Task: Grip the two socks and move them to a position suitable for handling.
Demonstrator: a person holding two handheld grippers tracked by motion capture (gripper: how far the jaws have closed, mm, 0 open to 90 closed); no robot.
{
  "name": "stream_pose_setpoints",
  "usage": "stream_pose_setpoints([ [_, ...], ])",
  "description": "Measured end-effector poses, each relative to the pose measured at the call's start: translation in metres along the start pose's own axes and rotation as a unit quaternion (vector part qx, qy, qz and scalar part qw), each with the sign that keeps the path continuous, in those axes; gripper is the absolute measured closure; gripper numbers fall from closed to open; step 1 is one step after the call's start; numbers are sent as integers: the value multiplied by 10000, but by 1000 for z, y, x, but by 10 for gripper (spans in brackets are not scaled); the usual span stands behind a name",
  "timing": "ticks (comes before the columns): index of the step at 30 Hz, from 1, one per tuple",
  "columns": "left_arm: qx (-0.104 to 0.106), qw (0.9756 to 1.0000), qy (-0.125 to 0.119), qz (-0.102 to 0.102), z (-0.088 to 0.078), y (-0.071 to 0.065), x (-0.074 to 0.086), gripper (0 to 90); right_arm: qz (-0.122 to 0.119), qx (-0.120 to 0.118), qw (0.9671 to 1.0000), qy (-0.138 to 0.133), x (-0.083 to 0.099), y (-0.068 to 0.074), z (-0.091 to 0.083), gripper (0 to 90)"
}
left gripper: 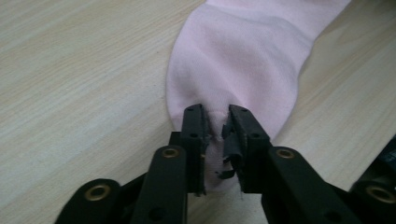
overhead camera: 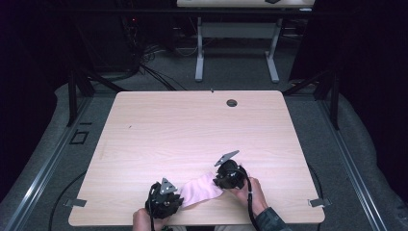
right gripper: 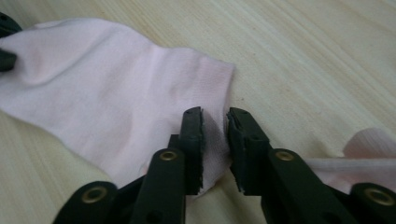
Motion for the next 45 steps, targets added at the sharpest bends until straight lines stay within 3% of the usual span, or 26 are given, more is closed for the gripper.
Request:
stream_pose_setpoints([
  [6,37,10000,-18,-10,-2,5,-2,866,64,-100,9998,-140,3,5,-4,847],
  [12,94,9999,-92,73,-7,6,-11,866,206,-145,9991,-340,11,9,-27,848],
  [18,233,9996,17,169,-1,2,-16,863,403,-256,9985,-270,31,15,-39,838],
  [21,228,9995,58,207,3,1,-15,854,526,-400,9976,-226,42,19,-37,792],
  [23,253,9995,69,179,4,2,-15,799,531,-374,9976,-221,47,18,-38,730],
  [24,235,9996,67,145,3,3,-16,724,588,-377,9971,-294,49,17,-39,677],
  [29,212,9997,-81,53,-2,7,-23,474,744,-324,9931,-847,47,1,-64,558],
  [34,201,9997,-168,-12,-4,7,-27,283,723,214,9918,-1033,36,-26,-85,482],
  [40,201,9995,-233,-96,-6,11,-28,183,1011,366,9882,-1090,35,-47,-84,478],
  [45,224,9994,-233,-105,-3,11,-30,157,877,440,9916,-845,28,-53,-68,434],
])
Point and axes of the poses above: each handheld gripper's, and its own axes: z roughly forward along the jaws, x roughly out of its underside, y roughly to its left, the point moved 8 cm from there along z, roughly forward along the jaws, and after that the axes turned 4 degrees about y, right-handed, at the moved point
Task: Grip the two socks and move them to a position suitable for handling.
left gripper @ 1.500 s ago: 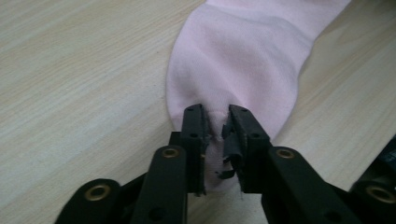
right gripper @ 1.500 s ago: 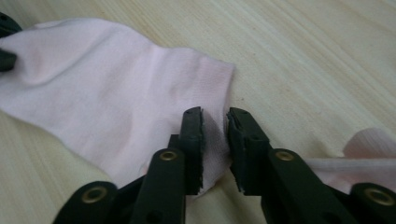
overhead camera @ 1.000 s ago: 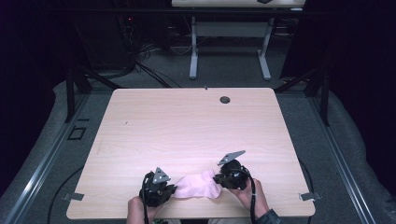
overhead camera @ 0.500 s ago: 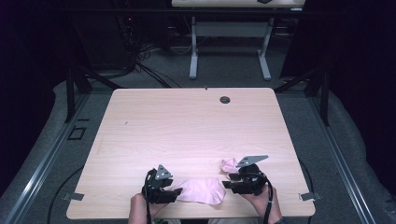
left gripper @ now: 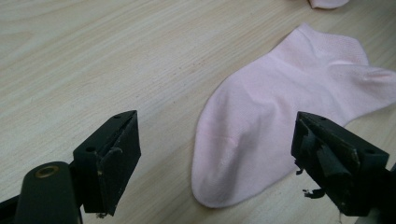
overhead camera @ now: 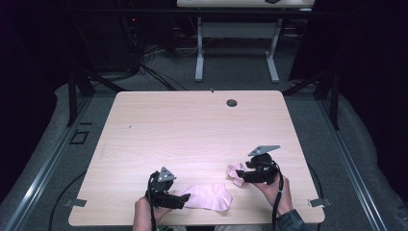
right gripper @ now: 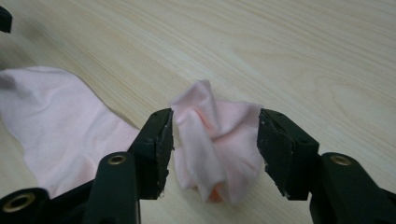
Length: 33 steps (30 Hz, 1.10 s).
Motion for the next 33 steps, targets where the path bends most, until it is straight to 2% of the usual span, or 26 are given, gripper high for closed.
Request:
stream_pose_setpoints([
  [2,20,10000,7,5,0,-1,0,157,-108,-10,9999,113,-3,2,10,424],
  [3,23,10000,9,9,0,-1,0,157,-188,35,9993,311,-2,2,17,423],
  [4,25,10000,5,10,0,-1,0,158,-220,57,9991,368,-2,2,22,435],
  [7,47,10000,0,-12,-1,0,1,158,-274,87,9978,603,3,1,38,597],
  [8,42,10000,-5,-28,-1,0,1,159,-261,83,9979,586,4,1,41,680],
  [9,41,10000,0,-28,-1,1,1,159,-207,41,9988,445,3,1,43,742],
  [10,26,10000,-1,-18,-2,2,1,159,-147,-31,9991,400,2,1,43,781],
  [13,48,10000,5,-19,-2,2,0,161,-153,-121,9993,314,-2,1,40,806],
  [20,32,10000,-33,-20,-1,2,-6,164,-454,-369,9982,-120,-35,19,22,762],
  [22,4,10000,-19,3,-1,3,-7,168,-540,-443,9975,-142,-42,26,25,735],
  [25,-11,10000,42,23,2,5,-9,171,-635,-594,9962,102,-43,35,42,643],
  [27,-20,10000,67,9,3,7,-10,173,-578,-649,9961,178,-41,37,51,516],
  [28,-55,10000,56,22,4,8,-11,176,-527,-682,9962,134,-40,36,51,482],
  [31,-83,9999,103,36,6,10,-14,190,-422,-727,9964,-110,-38,29,38,449],
  [33,-8,10000,72,35,6,10,-21,197,-326,-674,9969,-248,-35,21,26,448],
])
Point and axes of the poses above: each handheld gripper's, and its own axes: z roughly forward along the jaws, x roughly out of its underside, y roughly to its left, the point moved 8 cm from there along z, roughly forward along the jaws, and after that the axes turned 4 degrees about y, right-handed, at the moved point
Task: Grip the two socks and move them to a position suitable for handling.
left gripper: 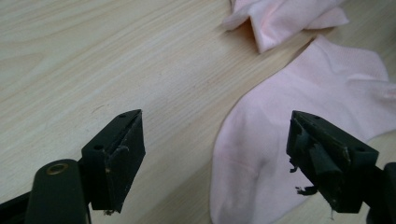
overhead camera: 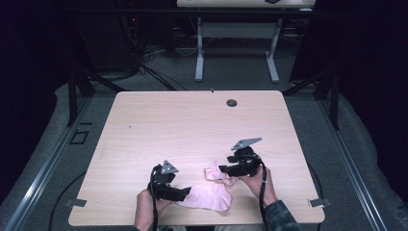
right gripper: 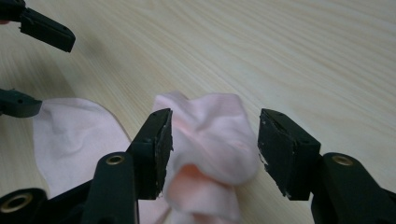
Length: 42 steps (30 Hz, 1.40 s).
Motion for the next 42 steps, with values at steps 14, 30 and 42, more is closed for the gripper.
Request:
stream_pose_setpoints([
  [14,260,9971,455,557,43,-18,-66,369,378,-68,9985,400,52,-16,-5,507],
  [30,63,9907,828,1079,77,-29,-77,866,230,76,9991,348,48,-11,3,885],
  [42,-239,9951,429,857,88,-2,-126,838,455,-270,9979,366,38,8,-2,786],
])
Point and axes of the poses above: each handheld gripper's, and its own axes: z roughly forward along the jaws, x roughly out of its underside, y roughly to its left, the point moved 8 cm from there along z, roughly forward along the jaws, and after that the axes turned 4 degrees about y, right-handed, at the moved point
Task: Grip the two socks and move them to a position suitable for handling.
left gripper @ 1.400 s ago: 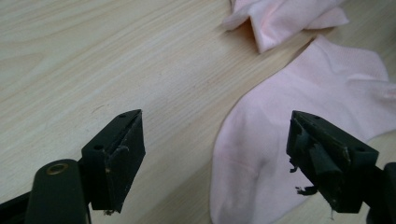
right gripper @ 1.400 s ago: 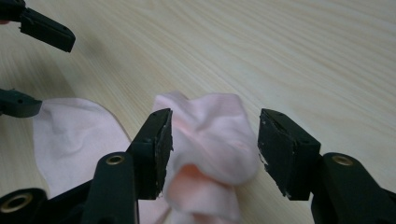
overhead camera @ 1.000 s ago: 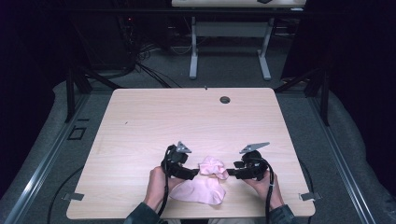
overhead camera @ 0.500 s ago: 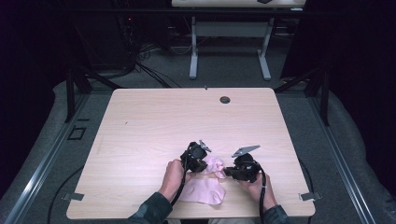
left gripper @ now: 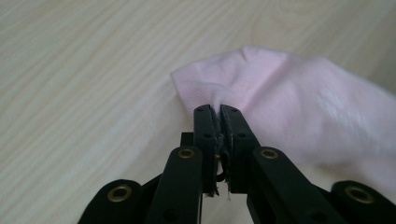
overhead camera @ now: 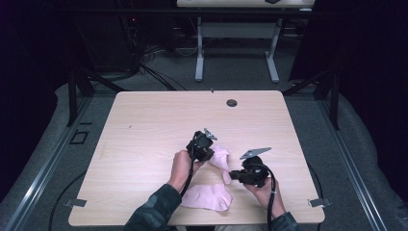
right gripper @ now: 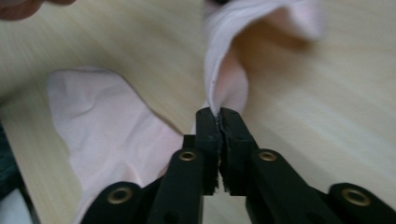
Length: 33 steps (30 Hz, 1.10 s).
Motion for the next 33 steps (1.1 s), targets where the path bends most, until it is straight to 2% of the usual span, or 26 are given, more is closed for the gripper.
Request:
stream_pose_setpoints([
  [1,-45,10000,50,-47,4,2,-2,785,-24,-48,10000,81,1,3,5,722],
  [3,22,9998,63,-167,6,4,-1,604,-51,-82,9999,117,2,2,8,640],
  [5,25,9995,-32,-317,0,5,4,454,78,-147,9999,-35,1,-3,0,570],
  [8,3,9984,-221,-521,-16,6,13,358,167,-35,9996,-234,-1,-19,-21,538],
  [11,27,9973,-366,-629,-33,1,21,340,246,142,9988,-388,-10,-35,-33,536],
  [14,180,9969,-357,-677,-42,-13,32,341,78,495,9978,-428,-29,-48,-37,540],
  [17,376,9973,-246,-583,-41,-34,40,347,-157,531,9980,-313,-52,-52,-21,544],
  [18,471,9971,-247,-553,-39,-43,41,349,-298,566,9978,-202,-58,-53,-14,542],
  [20,514,9973,-206,-490,-35,-53,42,354,-512,554,9971,-51,-70,-54,5,552],
  [21,582,9971,-178,-461,-32,-58,43,355,-537,541,9971,7,-73,-55,12,555],
  [23,631,9969,-125,-442,-26,-65,43,356,-561,545,9966,244,-75,-58,28,590],
  [24,663,9968,-117,-427,-23,-67,43,360,-553,579,9963,307,-75,-60,36,635],
  [26,676,9969,-86,-382,-20,-72,43,363,-567,786,9939,526,-70,-66,44,731],
  [29,682,9972,-38,-287,-15,-77,42,383,-452,863,9941,467,-64,-68,46,812],
  [30,673,9974,6,-240,-13,-78,42,410,-435,942,9933,499,-61,-71,45,828],
  [33,589,9980,108,-213,-5,-76,41,446,-224,955,9939,501,-53,-76,39,841],
])
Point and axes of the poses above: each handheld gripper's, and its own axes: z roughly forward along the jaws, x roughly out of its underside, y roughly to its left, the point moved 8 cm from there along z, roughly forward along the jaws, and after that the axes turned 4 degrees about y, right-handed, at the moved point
